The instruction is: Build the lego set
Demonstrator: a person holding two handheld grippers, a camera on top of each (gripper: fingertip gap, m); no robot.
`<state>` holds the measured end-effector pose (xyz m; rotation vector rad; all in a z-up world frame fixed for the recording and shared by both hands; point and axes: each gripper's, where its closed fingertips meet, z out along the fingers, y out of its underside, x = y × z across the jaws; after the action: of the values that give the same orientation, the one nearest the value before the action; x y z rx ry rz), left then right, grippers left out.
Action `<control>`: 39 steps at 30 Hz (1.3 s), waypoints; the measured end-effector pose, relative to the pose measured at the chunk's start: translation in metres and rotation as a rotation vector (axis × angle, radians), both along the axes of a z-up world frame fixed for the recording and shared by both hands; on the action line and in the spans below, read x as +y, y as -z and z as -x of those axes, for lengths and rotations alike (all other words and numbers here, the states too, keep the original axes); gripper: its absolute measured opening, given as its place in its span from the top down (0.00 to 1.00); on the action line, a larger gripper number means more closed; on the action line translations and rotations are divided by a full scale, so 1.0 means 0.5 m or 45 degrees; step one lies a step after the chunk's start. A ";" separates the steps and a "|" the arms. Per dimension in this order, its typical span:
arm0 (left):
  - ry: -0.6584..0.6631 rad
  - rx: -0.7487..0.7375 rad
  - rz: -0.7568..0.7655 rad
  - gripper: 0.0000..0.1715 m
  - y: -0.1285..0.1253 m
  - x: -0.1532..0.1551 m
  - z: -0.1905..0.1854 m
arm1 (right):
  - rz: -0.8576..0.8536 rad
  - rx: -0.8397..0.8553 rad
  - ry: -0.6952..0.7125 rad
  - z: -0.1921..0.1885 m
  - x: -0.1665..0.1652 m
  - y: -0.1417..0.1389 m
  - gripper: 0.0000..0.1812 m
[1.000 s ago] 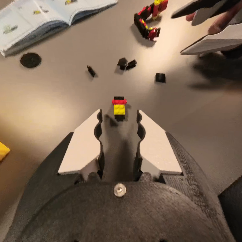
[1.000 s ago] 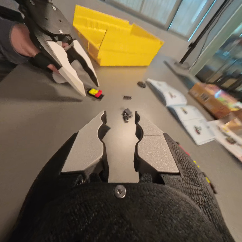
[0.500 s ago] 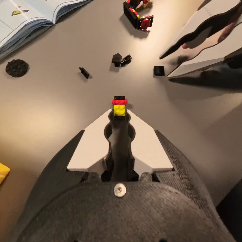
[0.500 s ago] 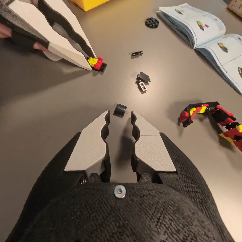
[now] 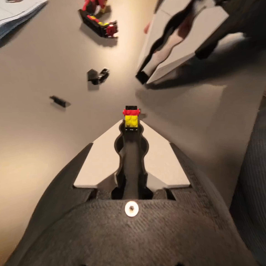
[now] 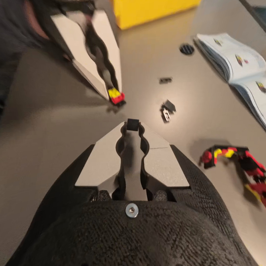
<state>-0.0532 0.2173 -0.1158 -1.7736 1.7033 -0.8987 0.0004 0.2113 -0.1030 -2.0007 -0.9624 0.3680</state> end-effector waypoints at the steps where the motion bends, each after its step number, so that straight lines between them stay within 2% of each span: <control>1: 0.077 -0.015 0.024 0.91 -0.004 -0.015 -0.004 | -0.001 0.064 -0.076 0.014 -0.004 -0.015 0.92; 4: 0.218 -0.042 0.005 0.91 -0.020 -0.037 -0.012 | 0.025 0.218 -0.348 0.056 -0.031 -0.055 0.92; 6: 0.255 -0.064 -0.004 0.91 -0.034 -0.044 -0.017 | 0.018 0.223 -0.446 0.070 -0.038 -0.067 0.92; 11: 0.291 -0.112 -0.012 0.91 -0.060 -0.055 -0.021 | 0.000 0.138 -0.526 0.084 -0.033 -0.073 0.92; 17: 0.310 -0.124 -0.019 0.91 -0.061 -0.061 -0.019 | -0.005 0.039 -0.605 0.083 -0.044 -0.066 0.92; 25: 0.324 -0.149 -0.037 0.91 -0.065 -0.063 -0.020 | -0.023 0.008 -0.607 0.084 -0.045 -0.068 0.91; 28: 0.315 -0.160 -0.029 0.91 -0.068 -0.061 -0.020 | -0.067 0.001 -0.591 0.081 -0.042 -0.075 0.83; 30: 0.289 -0.164 -0.010 0.91 -0.070 -0.053 -0.020 | -0.157 -0.004 -0.589 0.078 -0.040 -0.089 0.75; 32: 0.274 -0.188 0.035 0.91 -0.080 -0.050 -0.020 | -0.340 -0.066 -0.607 0.078 -0.040 -0.101 0.71; 36: 0.292 -0.240 0.144 0.91 -0.101 -0.054 -0.017 | -0.830 -0.397 -0.636 0.089 -0.039 -0.106 0.74; 39: 0.330 -0.262 0.236 0.91 -0.112 -0.064 -0.014 | -1.045 -0.577 -0.650 0.095 -0.039 -0.105 0.78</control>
<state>-0.0460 0.1853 -0.0597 -1.5295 1.7868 -1.3407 -0.0469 0.1915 -0.0506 -1.0822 -1.5947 -0.2168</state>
